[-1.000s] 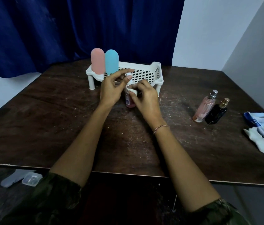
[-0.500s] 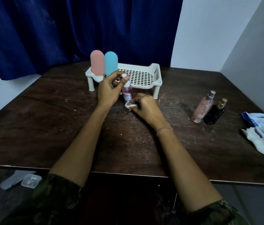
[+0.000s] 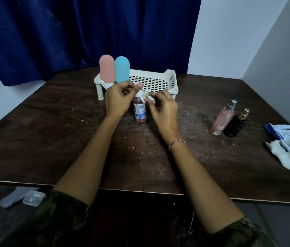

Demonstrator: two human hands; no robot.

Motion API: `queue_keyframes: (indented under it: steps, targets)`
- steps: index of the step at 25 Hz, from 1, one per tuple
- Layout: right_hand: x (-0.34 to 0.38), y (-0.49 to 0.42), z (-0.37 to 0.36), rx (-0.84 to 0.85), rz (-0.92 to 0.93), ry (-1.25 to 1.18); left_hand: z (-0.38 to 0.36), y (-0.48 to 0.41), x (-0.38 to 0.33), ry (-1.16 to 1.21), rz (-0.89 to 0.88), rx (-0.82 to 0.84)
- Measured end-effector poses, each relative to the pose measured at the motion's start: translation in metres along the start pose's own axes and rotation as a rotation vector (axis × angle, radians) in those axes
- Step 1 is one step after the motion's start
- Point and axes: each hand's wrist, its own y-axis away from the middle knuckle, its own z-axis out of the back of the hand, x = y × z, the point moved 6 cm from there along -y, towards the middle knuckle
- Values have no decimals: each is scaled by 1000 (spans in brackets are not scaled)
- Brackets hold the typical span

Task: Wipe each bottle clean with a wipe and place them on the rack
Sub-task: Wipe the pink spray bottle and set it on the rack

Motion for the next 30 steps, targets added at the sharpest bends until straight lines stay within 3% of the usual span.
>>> queue_keyframes:
  steps: [7,12,18,25,30]
  targets:
    - [26,9,-24,171,188,104,0,-2,0,15,-3,-31]
    - [9,2,-6,12,49,31,-4,-4,2,87,31,45]
    - [11,5,-7,22,71,43,-5,-4,2,147,32,62]
    - [26,11,-22,223,285,159,-3,-7,2,113,35,15]
    - [11,14,-33,452,236,312,1,-7,10,162,112,-27]
